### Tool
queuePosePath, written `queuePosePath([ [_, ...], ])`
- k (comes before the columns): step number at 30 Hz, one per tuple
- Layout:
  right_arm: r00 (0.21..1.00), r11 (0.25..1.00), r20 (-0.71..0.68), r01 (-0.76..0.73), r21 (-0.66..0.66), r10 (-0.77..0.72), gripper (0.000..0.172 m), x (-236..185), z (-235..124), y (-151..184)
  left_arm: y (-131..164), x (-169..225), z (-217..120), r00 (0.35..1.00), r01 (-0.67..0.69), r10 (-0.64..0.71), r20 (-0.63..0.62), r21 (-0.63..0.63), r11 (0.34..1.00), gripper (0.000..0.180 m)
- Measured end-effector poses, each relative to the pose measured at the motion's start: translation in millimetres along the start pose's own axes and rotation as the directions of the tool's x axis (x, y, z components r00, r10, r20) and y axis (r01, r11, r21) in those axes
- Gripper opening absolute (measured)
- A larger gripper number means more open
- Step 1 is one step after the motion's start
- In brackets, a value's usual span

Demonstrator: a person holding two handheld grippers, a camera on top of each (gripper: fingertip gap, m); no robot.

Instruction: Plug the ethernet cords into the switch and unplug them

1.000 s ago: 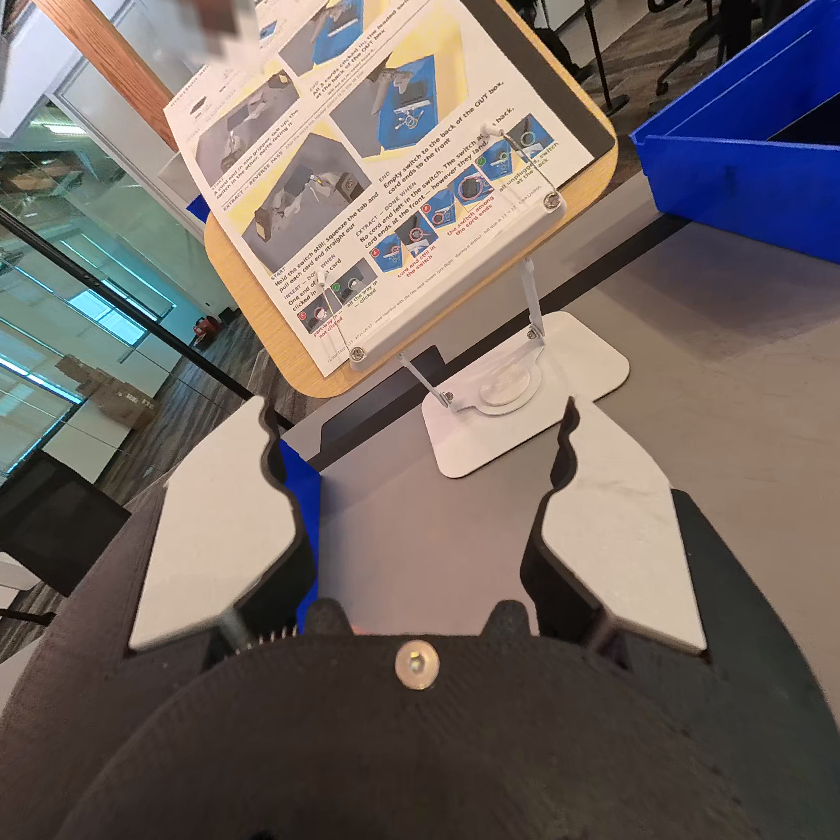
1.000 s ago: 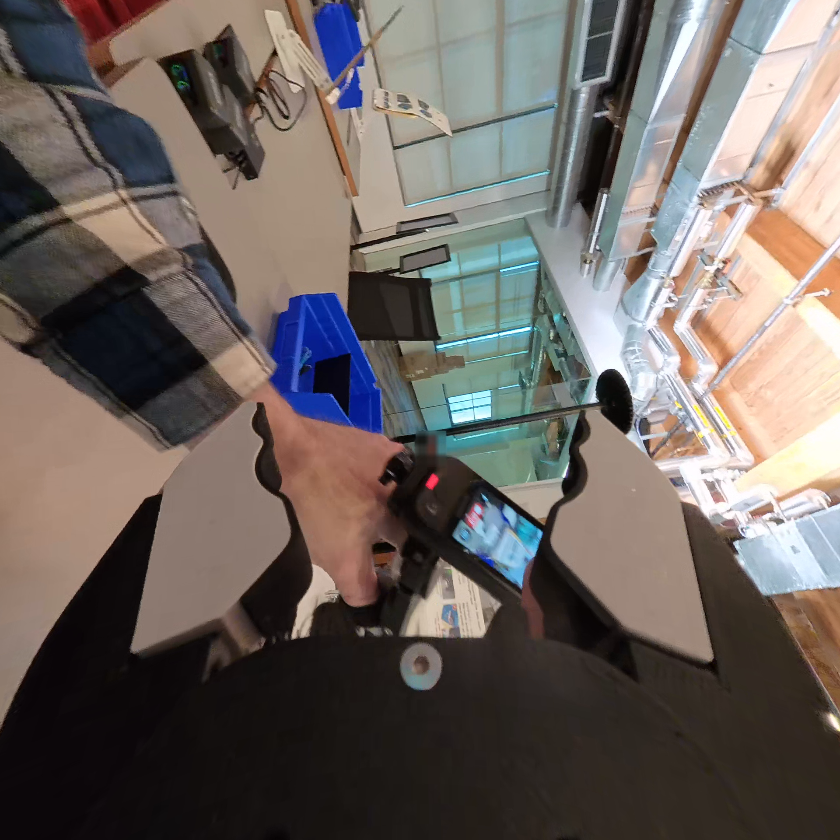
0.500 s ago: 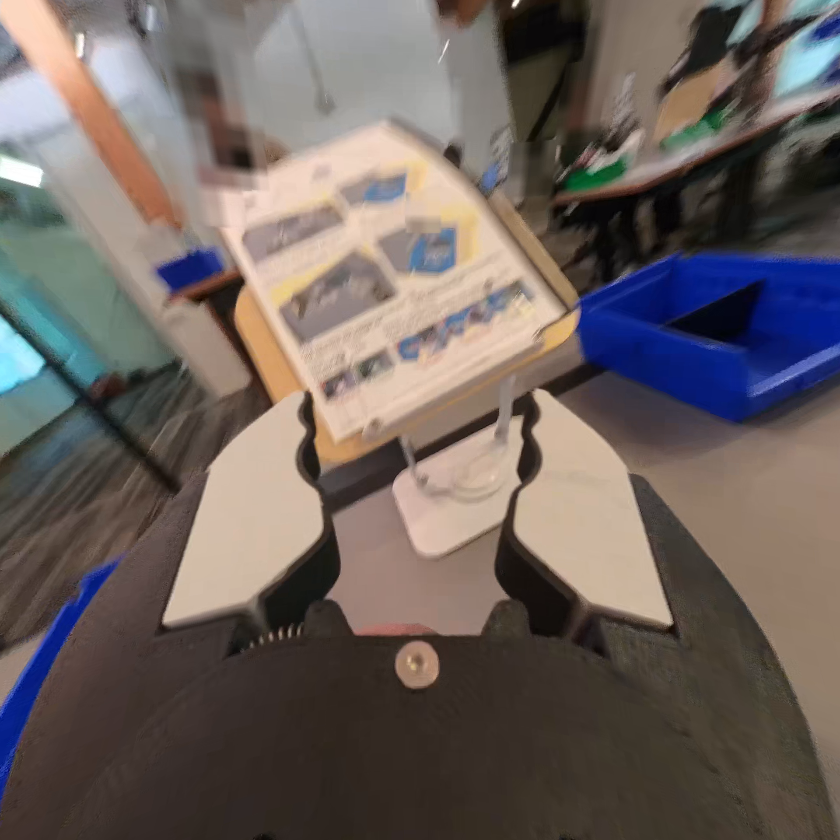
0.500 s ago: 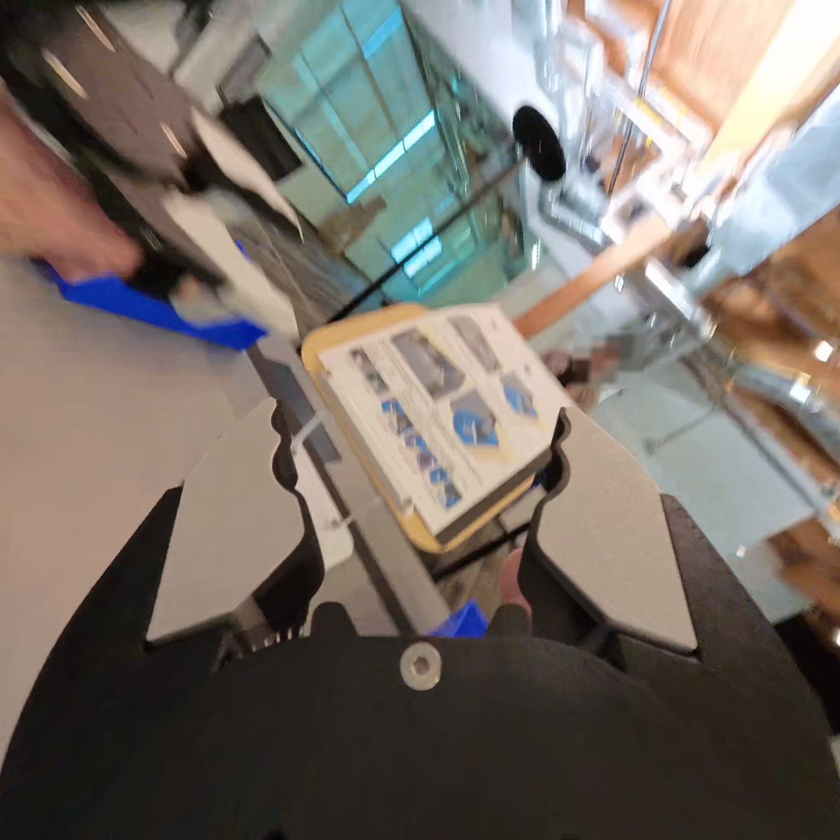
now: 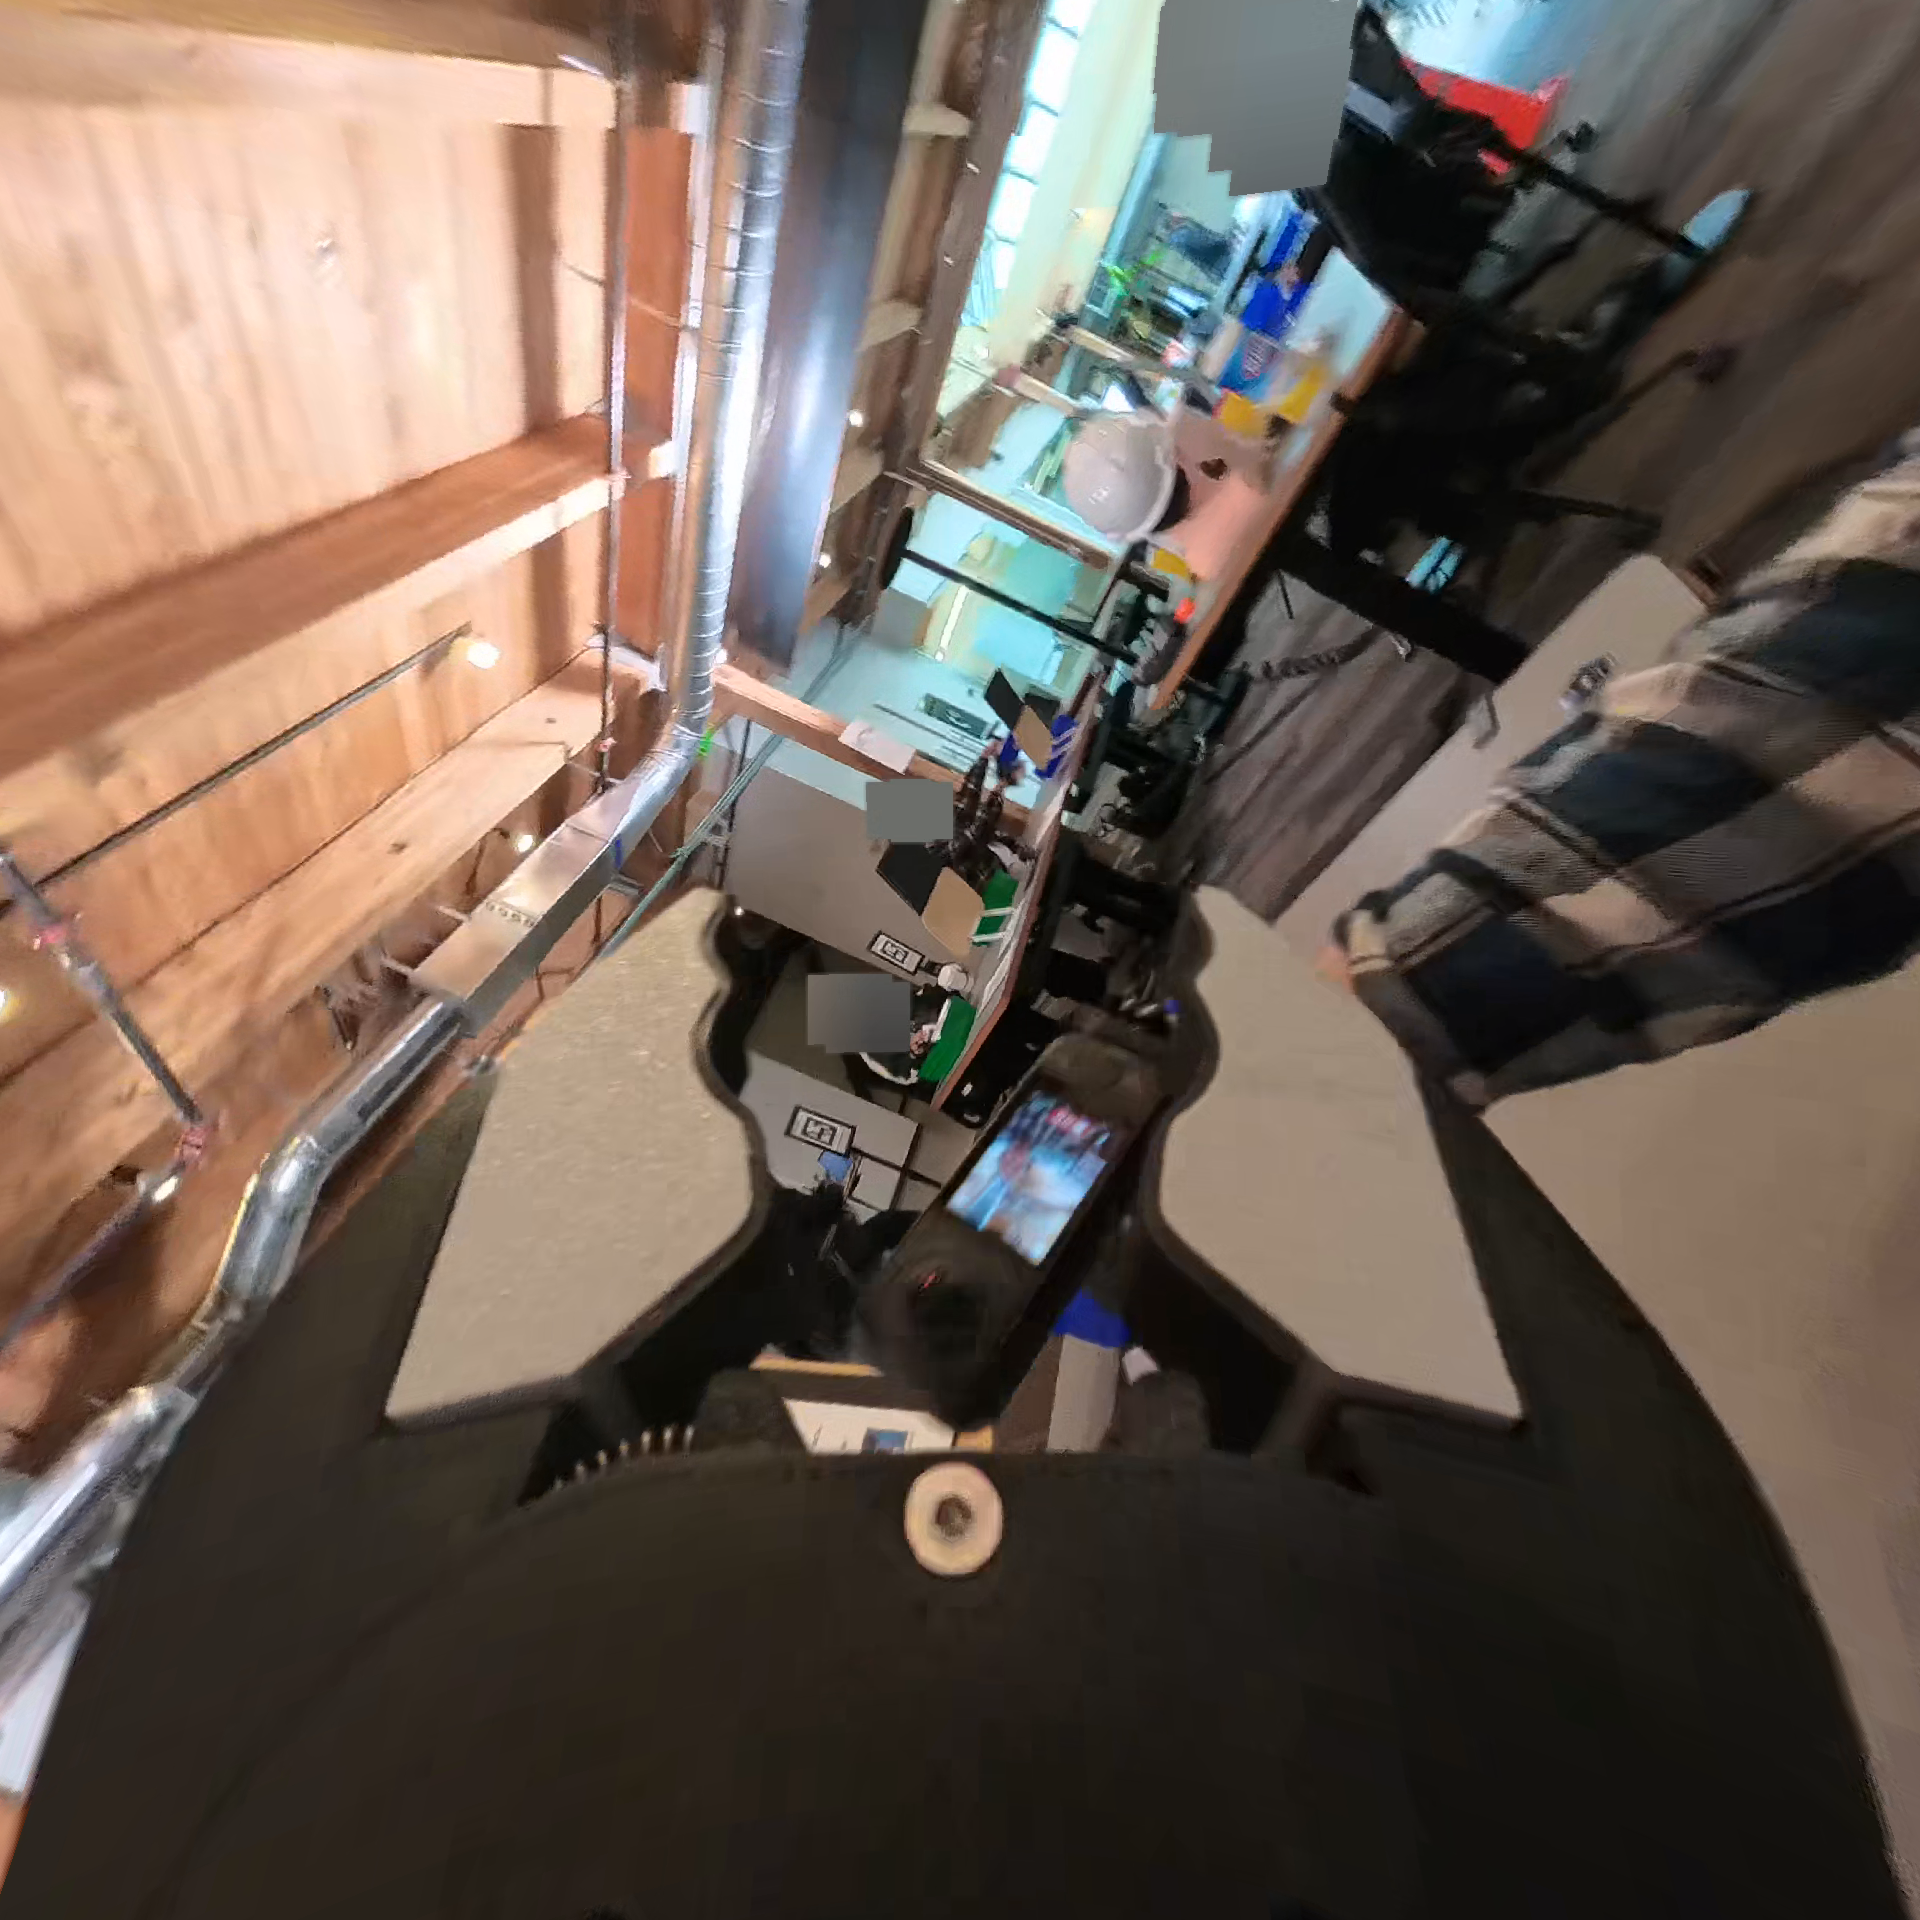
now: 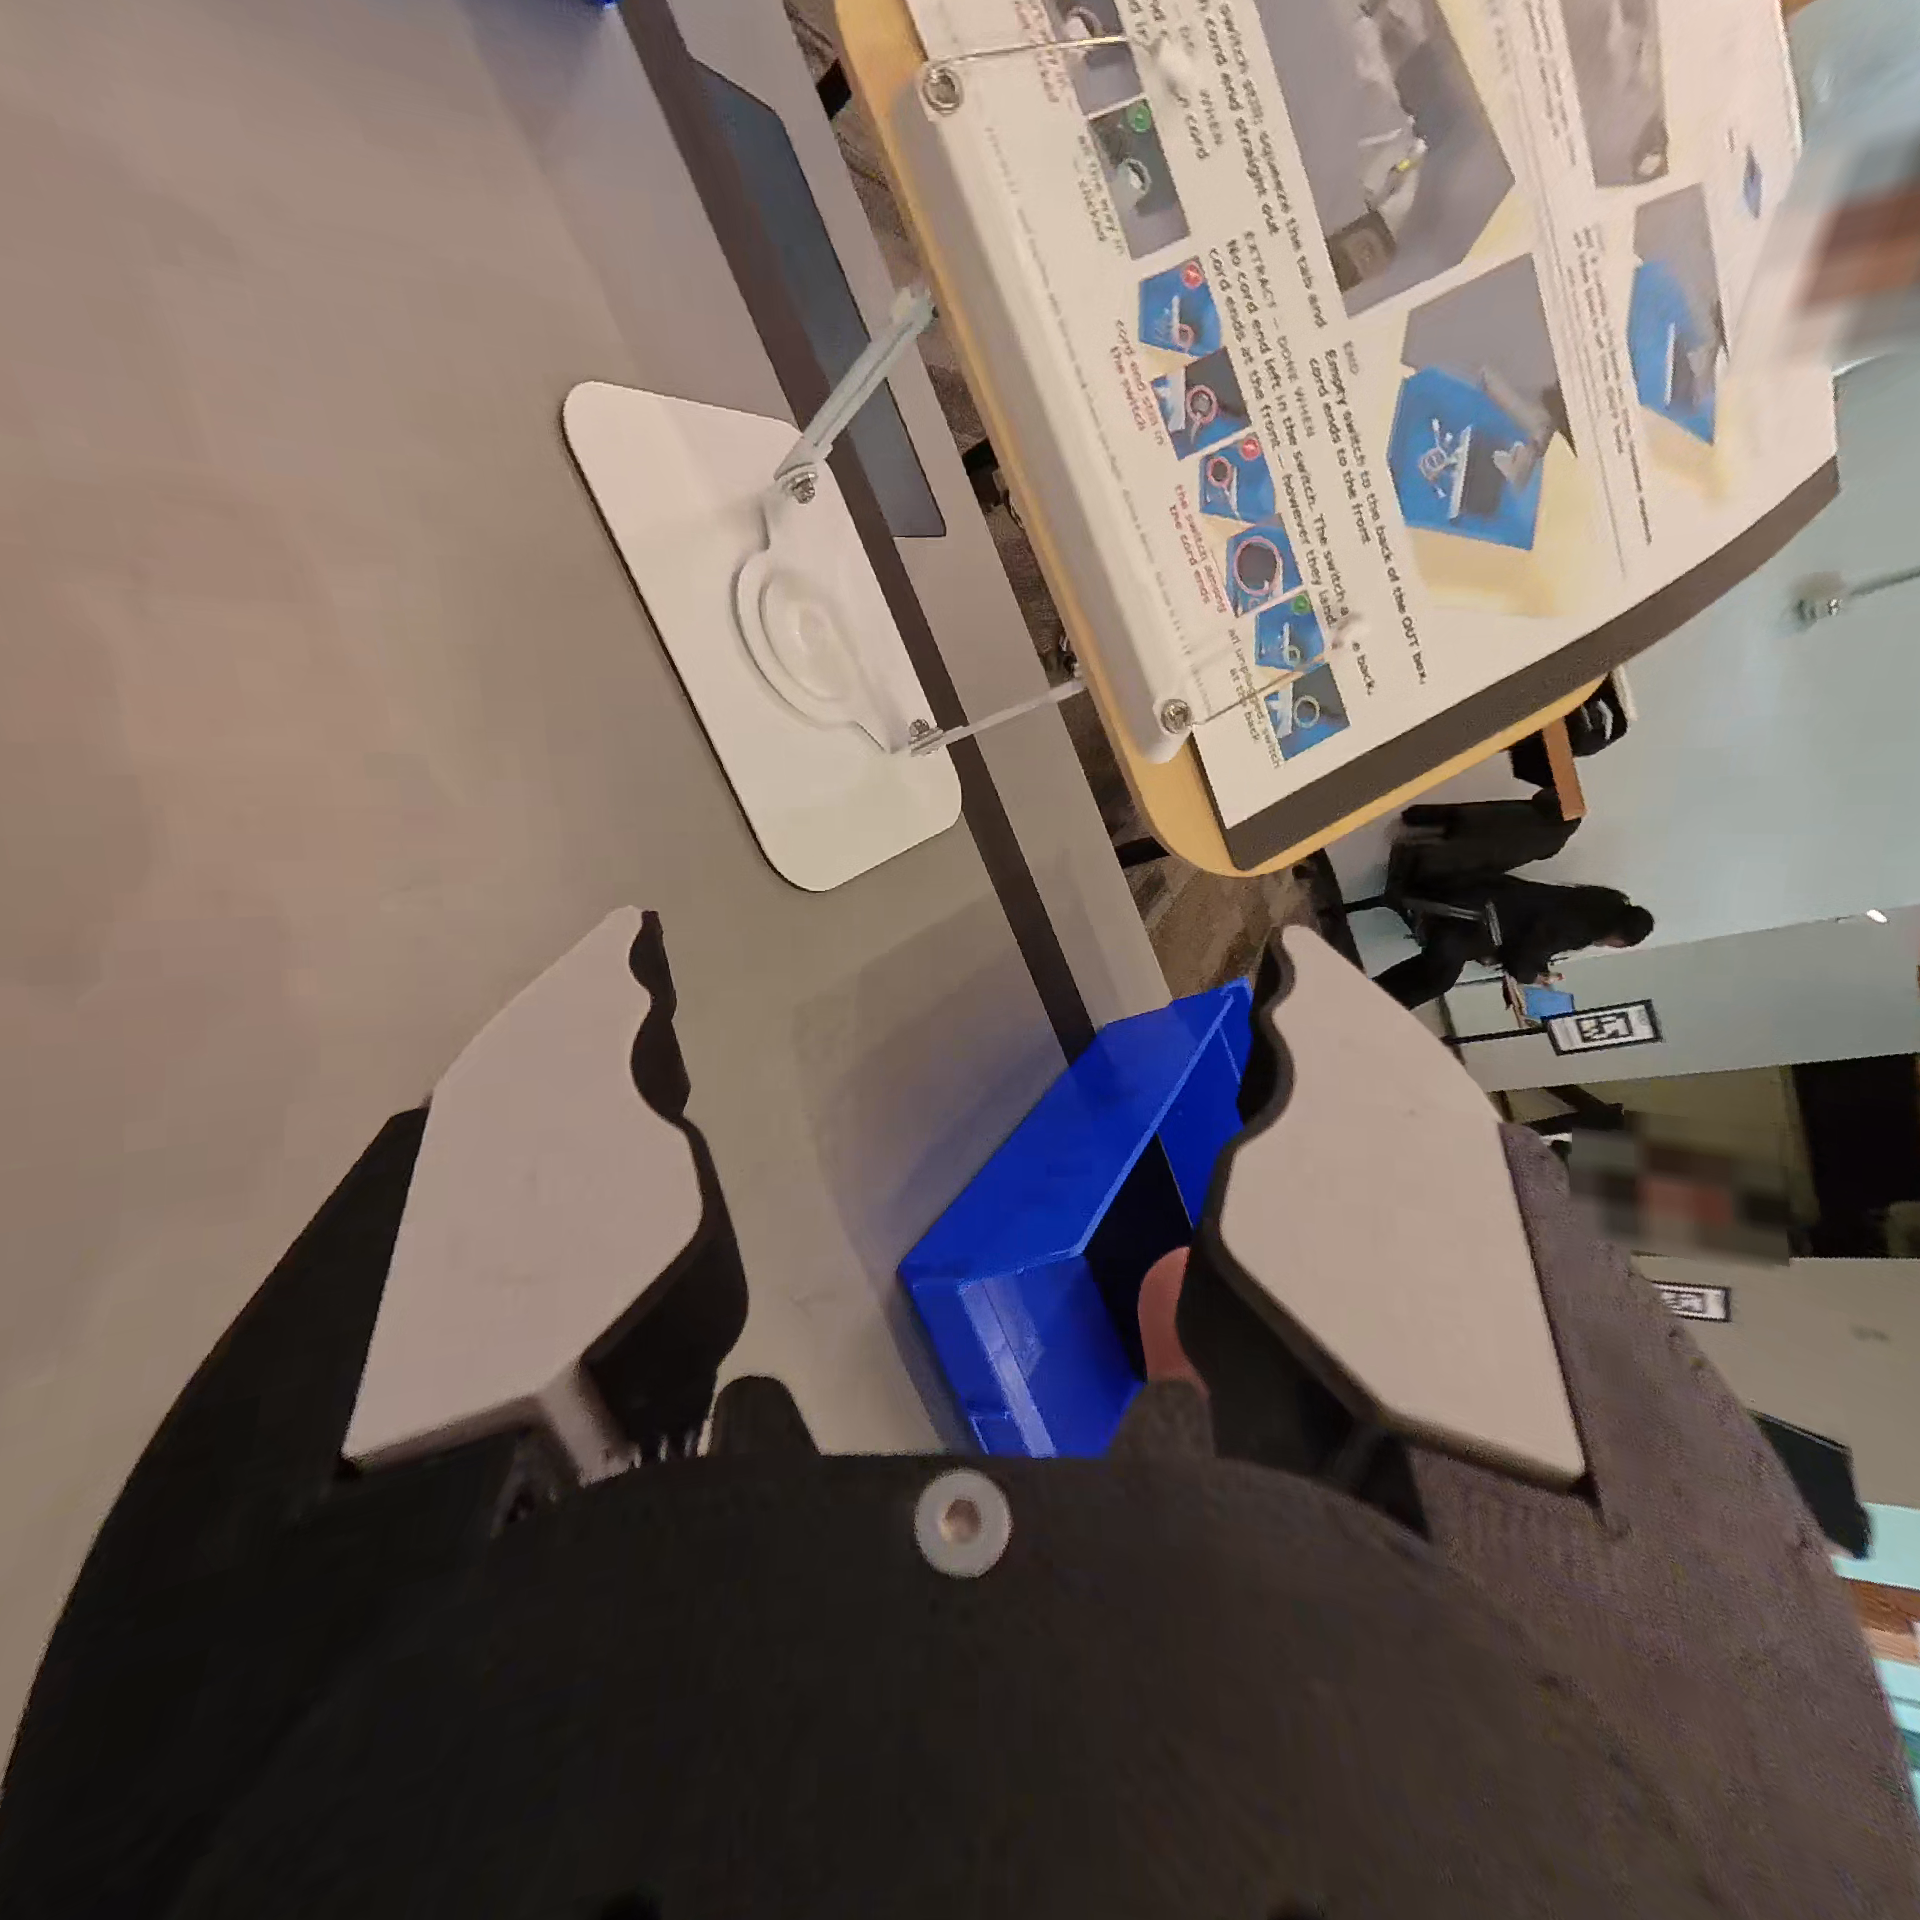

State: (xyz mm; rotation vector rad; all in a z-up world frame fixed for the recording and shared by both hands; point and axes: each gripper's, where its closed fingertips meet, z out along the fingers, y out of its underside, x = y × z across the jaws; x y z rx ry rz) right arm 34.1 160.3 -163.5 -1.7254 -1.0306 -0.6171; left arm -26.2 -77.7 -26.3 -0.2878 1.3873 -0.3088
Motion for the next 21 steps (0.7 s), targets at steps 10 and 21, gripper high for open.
queuePosePath([
  [10,0.993,0.995,-0.060,0.100,0.013,-0.099,0.101,-17,-1,-28,23,84,38,0.969,-0.211,0.189,-0.161,-0.138,0.968,0.116],
  [21,0.992,0.994,-0.071,0.109,0.013,-0.108,0.103,-21,-1,-36,45,94,44,0.961,-0.252,0.208,-0.184,-0.260,0.932,0.118],
])
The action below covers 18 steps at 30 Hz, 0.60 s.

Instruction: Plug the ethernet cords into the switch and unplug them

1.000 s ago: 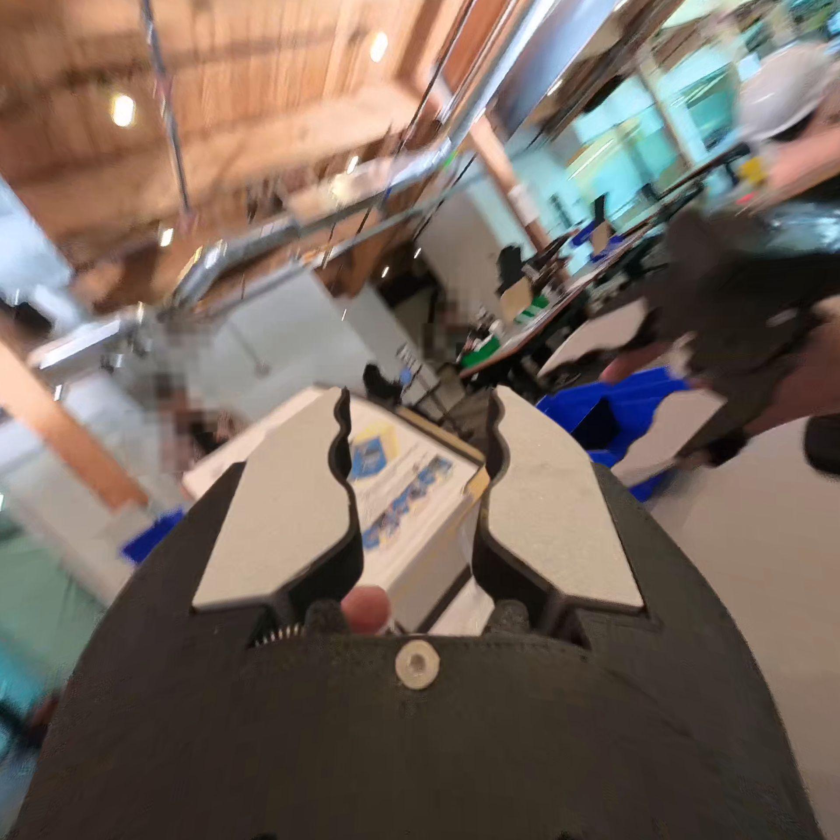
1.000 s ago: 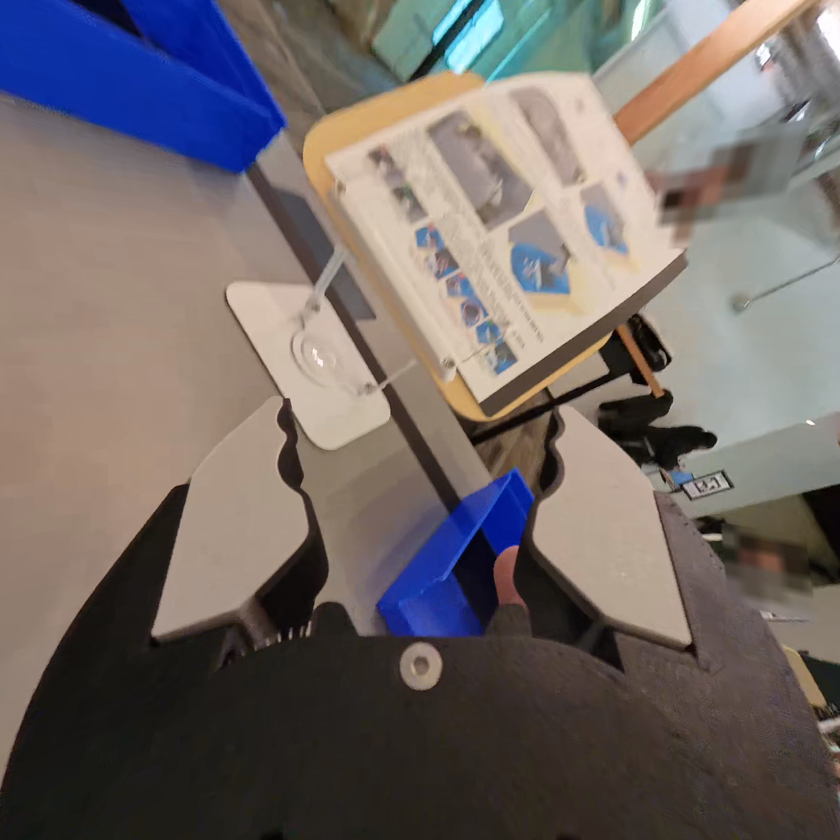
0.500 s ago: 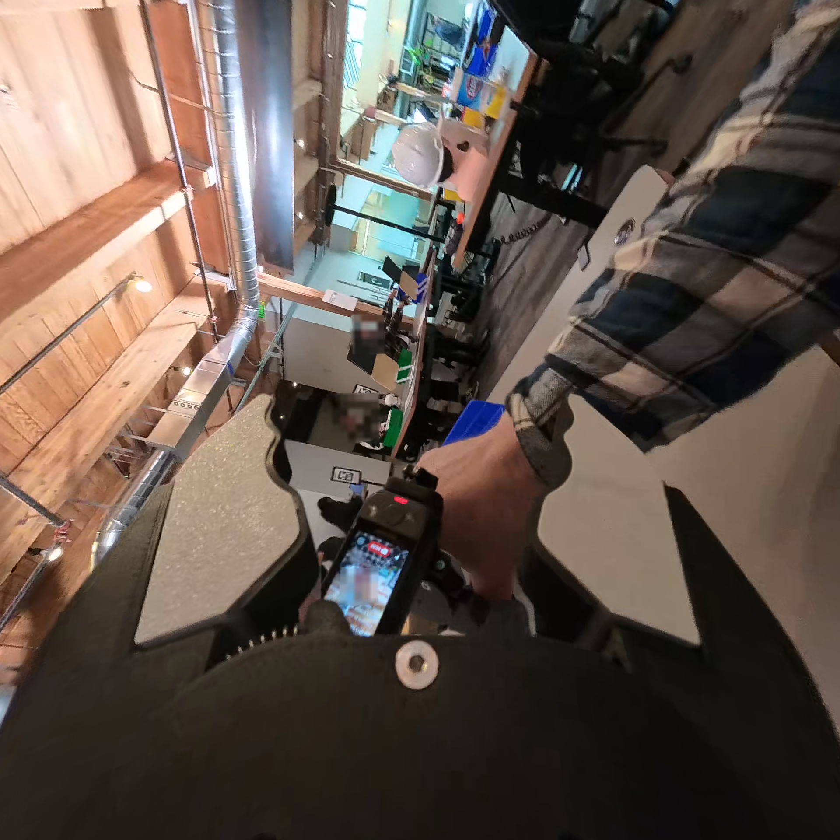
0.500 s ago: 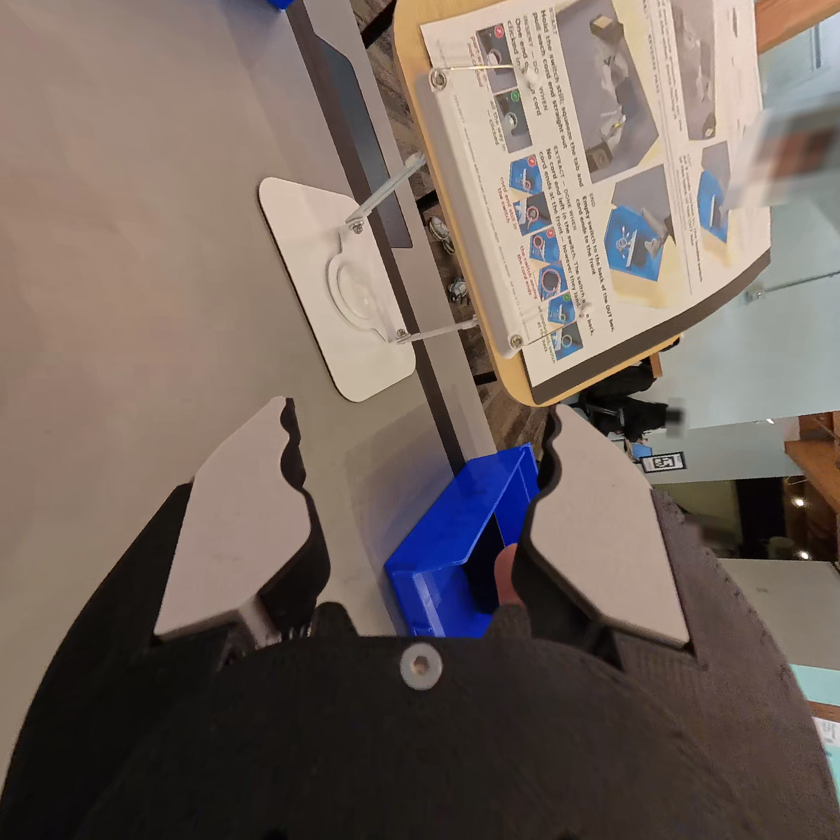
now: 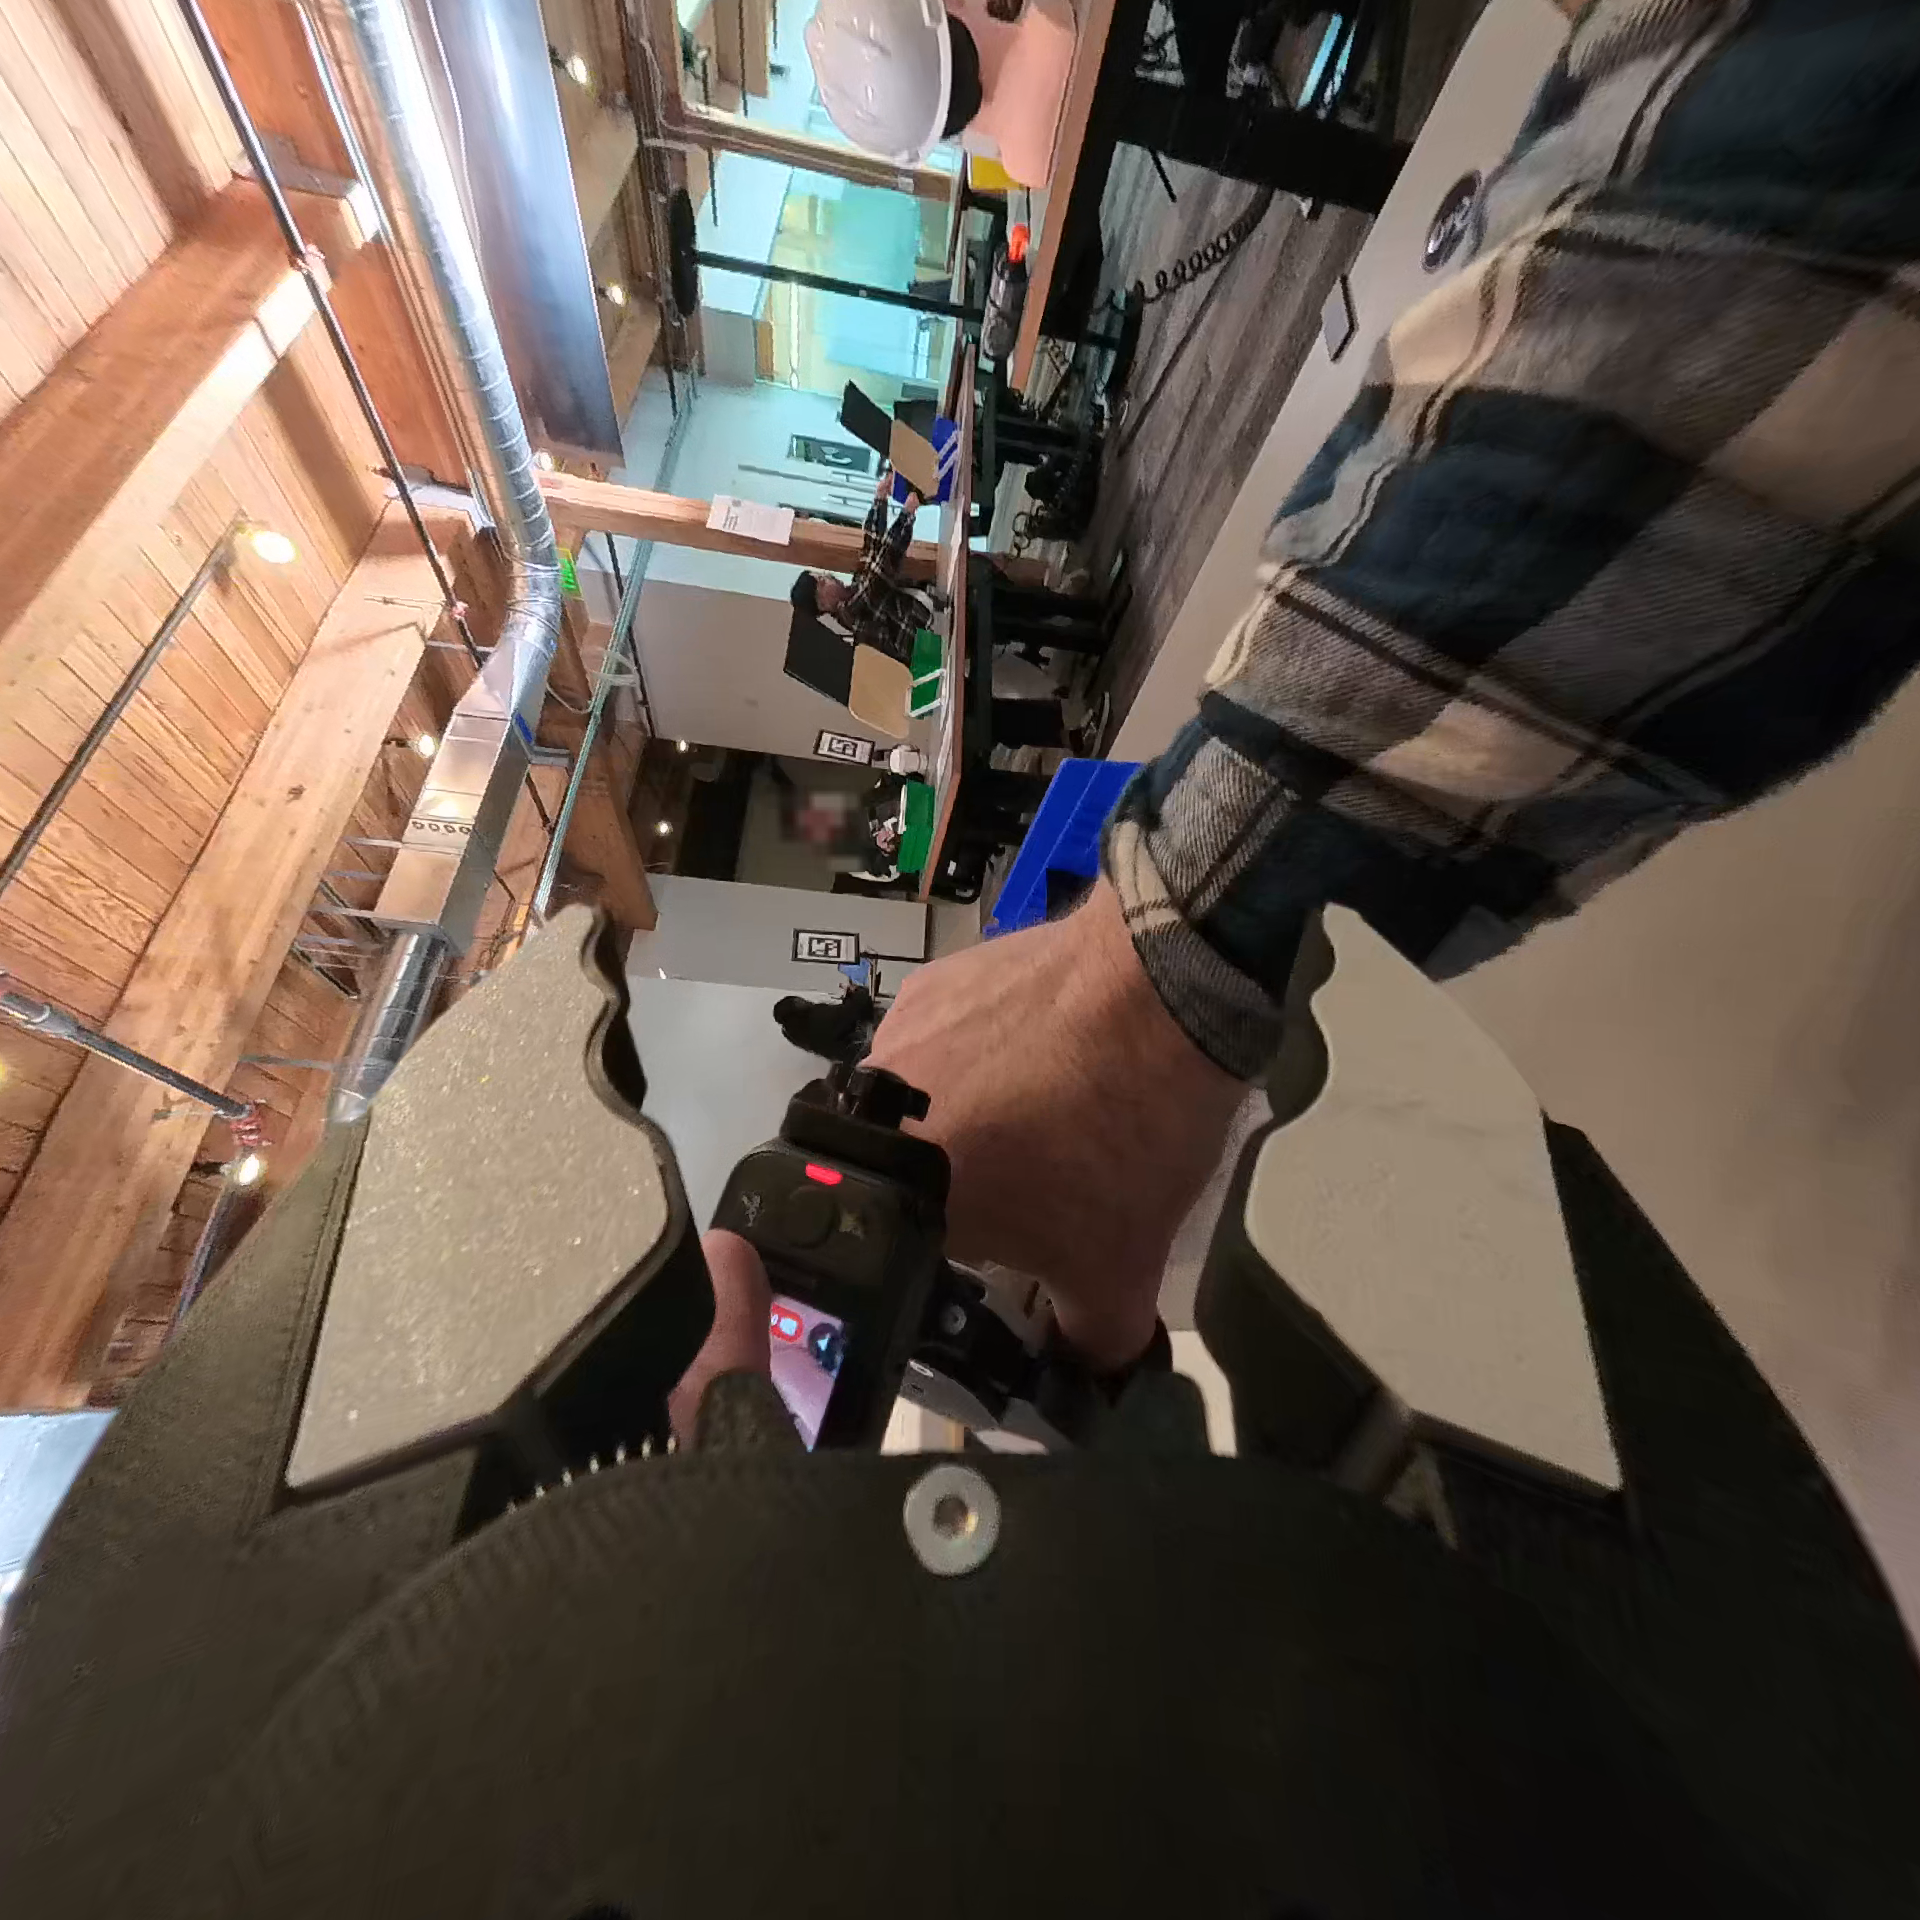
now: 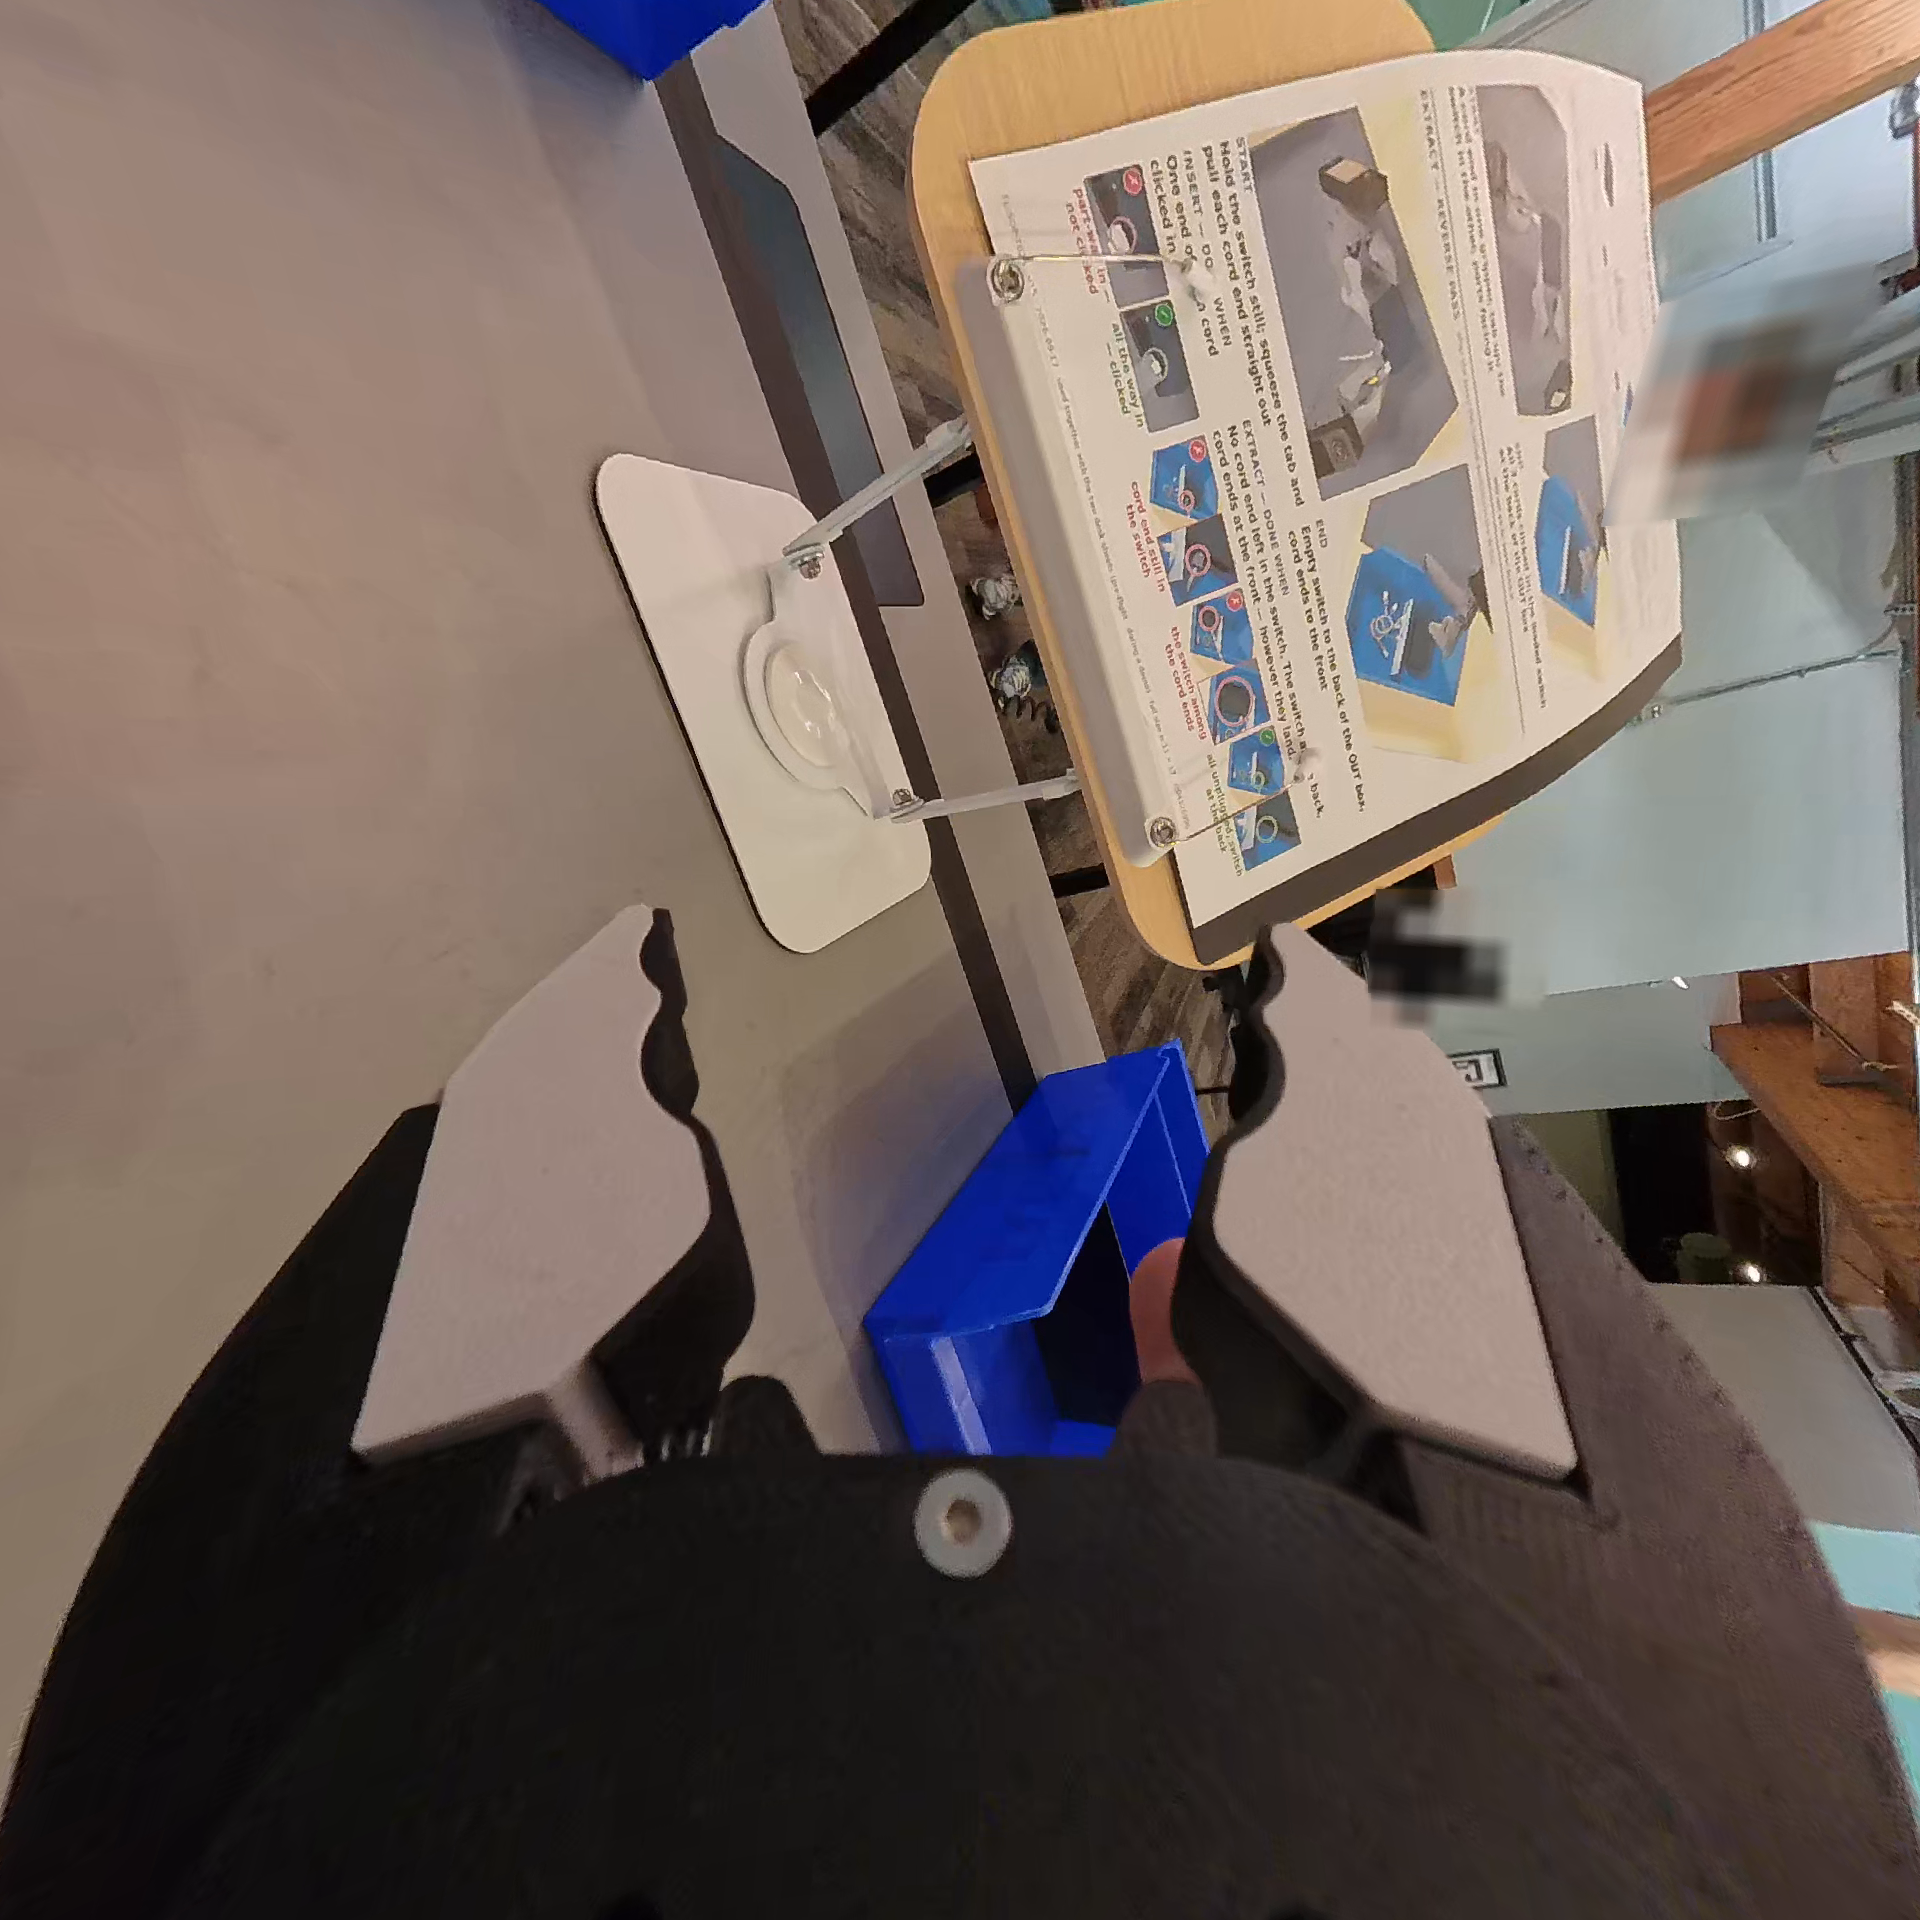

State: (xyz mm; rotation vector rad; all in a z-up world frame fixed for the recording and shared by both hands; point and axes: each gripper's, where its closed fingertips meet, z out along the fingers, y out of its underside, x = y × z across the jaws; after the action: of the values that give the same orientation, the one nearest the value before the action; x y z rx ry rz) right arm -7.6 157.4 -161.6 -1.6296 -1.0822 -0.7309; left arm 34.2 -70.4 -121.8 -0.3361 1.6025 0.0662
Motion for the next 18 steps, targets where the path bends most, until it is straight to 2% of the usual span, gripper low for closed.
queuePosePath([
  [4,1.000,0.999,0.000,-0.022,0.028,0.022,0.102,3,-2,-3,-7,-9,-5,0.999,0.019,-0.020,0.031,0.030,0.999,0.119],
  [8,0.998,0.998,0.006,-0.056,0.032,0.056,0.102,7,-3,0,-9,-36,-18,0.992,0.061,-0.068,0.102,0.068,0.996,0.120],
  [15,0.993,0.993,-0.011,-0.118,0.012,0.118,0.103,20,-2,15,14,-84,-44,0.962,0.166,-0.182,0.205,0.096,0.981,0.120],
  [18,0.988,0.988,-0.019,-0.153,-0.003,0.153,0.103,27,-1,22,26,-100,-53,0.947,0.142,-0.155,0.281,0.066,0.988,0.123],
])
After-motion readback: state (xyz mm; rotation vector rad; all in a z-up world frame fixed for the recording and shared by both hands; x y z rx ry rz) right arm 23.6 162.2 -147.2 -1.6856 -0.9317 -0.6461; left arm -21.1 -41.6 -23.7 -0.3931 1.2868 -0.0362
